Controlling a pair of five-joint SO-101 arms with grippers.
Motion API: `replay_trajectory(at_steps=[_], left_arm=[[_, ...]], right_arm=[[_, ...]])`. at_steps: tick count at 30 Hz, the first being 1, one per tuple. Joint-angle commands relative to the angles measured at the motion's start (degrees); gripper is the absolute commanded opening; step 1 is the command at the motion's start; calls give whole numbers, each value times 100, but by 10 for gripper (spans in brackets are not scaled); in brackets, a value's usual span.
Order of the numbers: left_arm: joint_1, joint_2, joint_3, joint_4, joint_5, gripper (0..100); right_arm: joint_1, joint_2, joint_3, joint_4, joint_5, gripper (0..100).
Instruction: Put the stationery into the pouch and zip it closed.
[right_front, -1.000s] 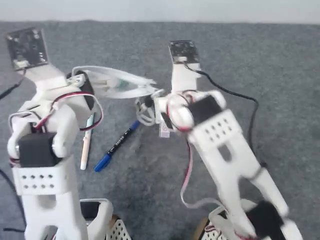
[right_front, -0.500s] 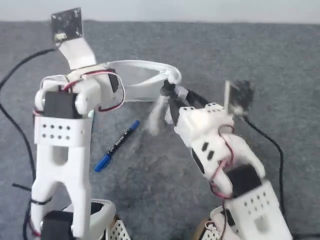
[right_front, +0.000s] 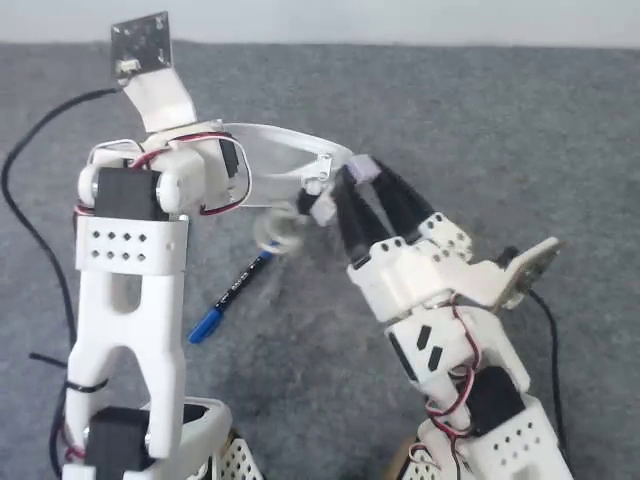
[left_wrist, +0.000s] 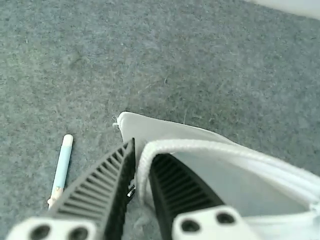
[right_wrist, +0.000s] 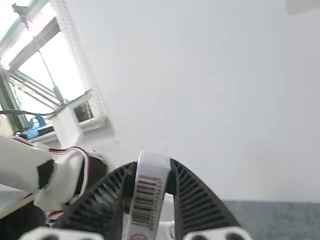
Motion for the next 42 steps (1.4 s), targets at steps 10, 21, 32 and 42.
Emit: replay_trajectory(at_steps=[10,21,32,42], left_arm=[[26,88,-215,0,70,13],[18,88,-189,-9,62,13],[18,88,-180,9,53,13],[-70,88,-127,0,44,13]], right_arm=[[-163,699,237,-2484,-9,6],[-154,3240,-220,-4541,484,6],[-154,5095,-360,-6149,1679,6],[-189,5253,-132,-6237,2884,158]])
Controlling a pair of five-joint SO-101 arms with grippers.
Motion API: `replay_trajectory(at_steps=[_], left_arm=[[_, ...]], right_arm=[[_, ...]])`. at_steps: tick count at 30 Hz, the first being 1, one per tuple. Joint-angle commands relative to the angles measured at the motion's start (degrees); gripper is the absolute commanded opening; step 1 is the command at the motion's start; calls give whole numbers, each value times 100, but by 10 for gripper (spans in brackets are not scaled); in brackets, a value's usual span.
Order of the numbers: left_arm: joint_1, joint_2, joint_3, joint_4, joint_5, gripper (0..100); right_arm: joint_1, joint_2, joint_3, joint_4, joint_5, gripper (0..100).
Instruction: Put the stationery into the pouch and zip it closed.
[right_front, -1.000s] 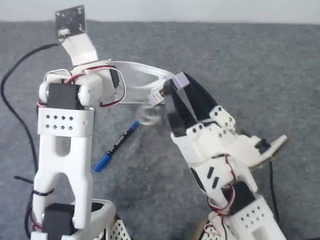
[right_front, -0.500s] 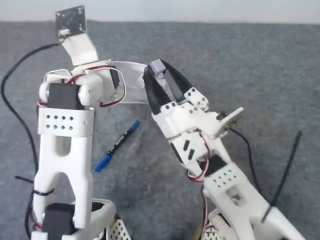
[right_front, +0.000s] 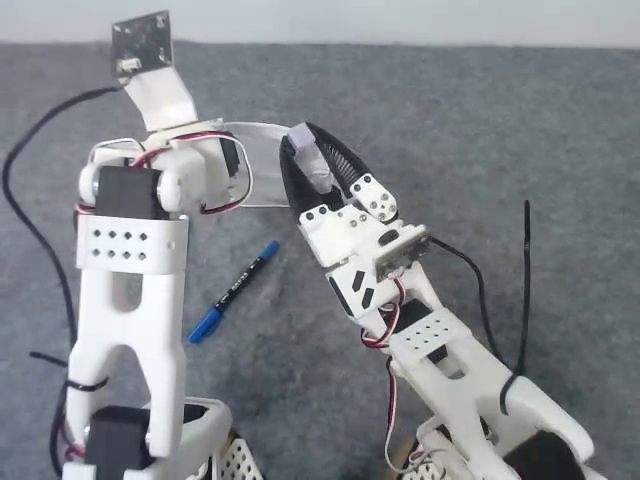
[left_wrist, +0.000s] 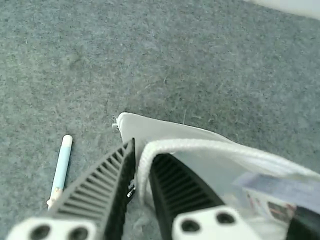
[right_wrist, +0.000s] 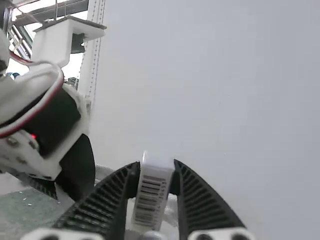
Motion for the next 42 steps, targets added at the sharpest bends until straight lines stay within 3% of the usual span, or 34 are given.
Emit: replay_trajectory(at_steps=[1,10,17,25,32,36,42], left_arm=[[-105,79,-101,-9,44,13],[-220,79,-22,-26,44,13],[-237,79,-13,-35,35,13],[-765,35,-40,-26,-44,13],[-1327,35,-40,-35,-26,13],[-1785,35,-40,-158,0,13],[-1996,35,-40,-176,9,13]], right_arm=[[-48,-57,-123,-154,202,184],[-57,-92,-18,-163,193,141],[-180,-1279,589,13,176,137],[-813,-2765,844,2519,158,137],[-1235,-3108,835,3776,141,137],[-1270,-3099,668,4338,-536,137],[-1244,-3090,-334,6316,-1846,140]])
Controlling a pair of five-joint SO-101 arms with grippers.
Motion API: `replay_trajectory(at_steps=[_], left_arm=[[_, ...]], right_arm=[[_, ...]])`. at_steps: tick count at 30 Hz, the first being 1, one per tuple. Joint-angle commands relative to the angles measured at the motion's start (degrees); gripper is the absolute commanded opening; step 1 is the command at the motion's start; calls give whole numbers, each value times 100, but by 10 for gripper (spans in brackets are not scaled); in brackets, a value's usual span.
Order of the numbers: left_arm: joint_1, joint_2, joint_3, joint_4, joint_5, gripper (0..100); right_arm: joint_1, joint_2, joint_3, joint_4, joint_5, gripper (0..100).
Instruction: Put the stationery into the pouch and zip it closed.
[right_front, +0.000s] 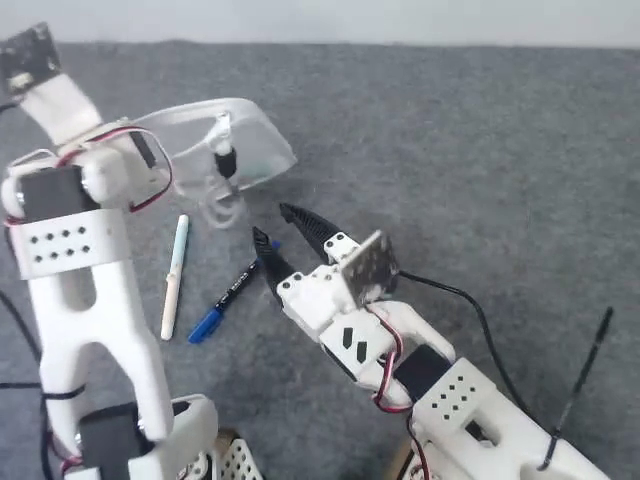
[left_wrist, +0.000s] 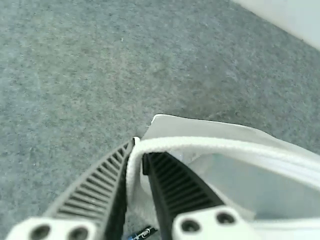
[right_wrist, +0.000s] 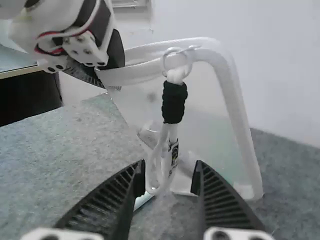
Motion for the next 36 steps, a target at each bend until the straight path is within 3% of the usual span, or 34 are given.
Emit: replay_trajectory(at_steps=[1,10,19,31,36], left_arm=[[-114,-53,-40,-185,53,13],[-387,-53,-31,-202,246,13],[-387,-9,-13,-202,246,13],[-387,-9,-13,-202,246,13],[-387,-9,-4,-202,246,13]], right_arm=[[-13,-207,-897,1086,-738,140],[-40,75,-1152,1499,-1064,137],[-330,2563,-2154,1499,-1125,139],[-330,5165,-3692,1578,-2567,141],[-312,5982,-4659,2343,-3191,141]])
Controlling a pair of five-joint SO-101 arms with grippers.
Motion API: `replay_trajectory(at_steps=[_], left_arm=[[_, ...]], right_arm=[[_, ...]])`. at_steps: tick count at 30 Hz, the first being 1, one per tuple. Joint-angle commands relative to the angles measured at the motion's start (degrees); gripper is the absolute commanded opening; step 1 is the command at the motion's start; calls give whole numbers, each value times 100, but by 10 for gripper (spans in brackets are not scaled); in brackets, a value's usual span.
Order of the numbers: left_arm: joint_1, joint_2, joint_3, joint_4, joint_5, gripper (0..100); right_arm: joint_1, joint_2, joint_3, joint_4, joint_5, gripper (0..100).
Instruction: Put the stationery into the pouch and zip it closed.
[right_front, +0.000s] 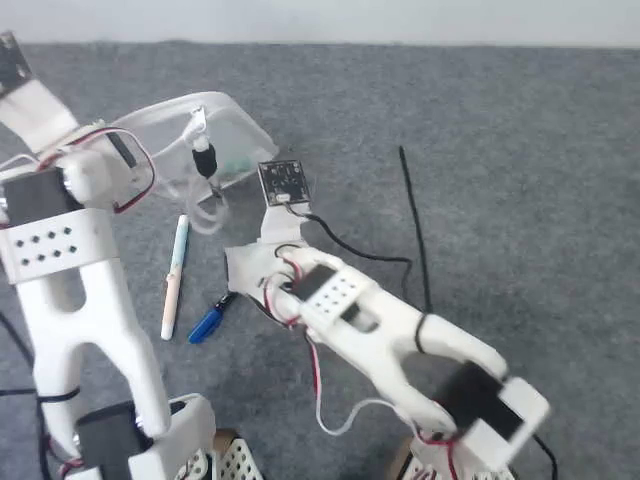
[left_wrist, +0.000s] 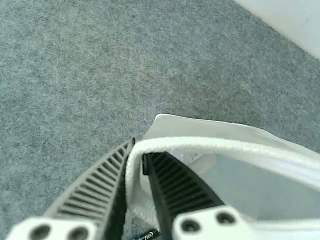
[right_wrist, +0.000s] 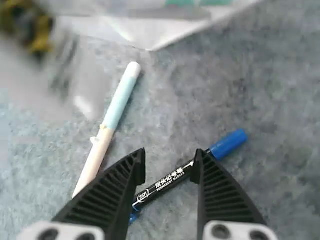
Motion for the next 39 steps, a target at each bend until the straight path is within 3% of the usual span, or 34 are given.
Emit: replay_trajectory(at_steps=[1,10,24,30,39], left_arm=[[-44,-18,-13,-202,53,13],[-44,-18,-13,-202,53,13],[-44,-18,-4,-202,53,13],[-26,-62,242,-475,44,13],[-9,-62,286,-510,44,13]], right_arm=[[-22,330,-1029,690,-527,141],[75,1947,-3165,2862,-932,141],[338,3433,-5160,4435,-1248,136],[382,3679,-5609,4884,-1222,1],[400,3662,-6822,6738,-1222,6]])
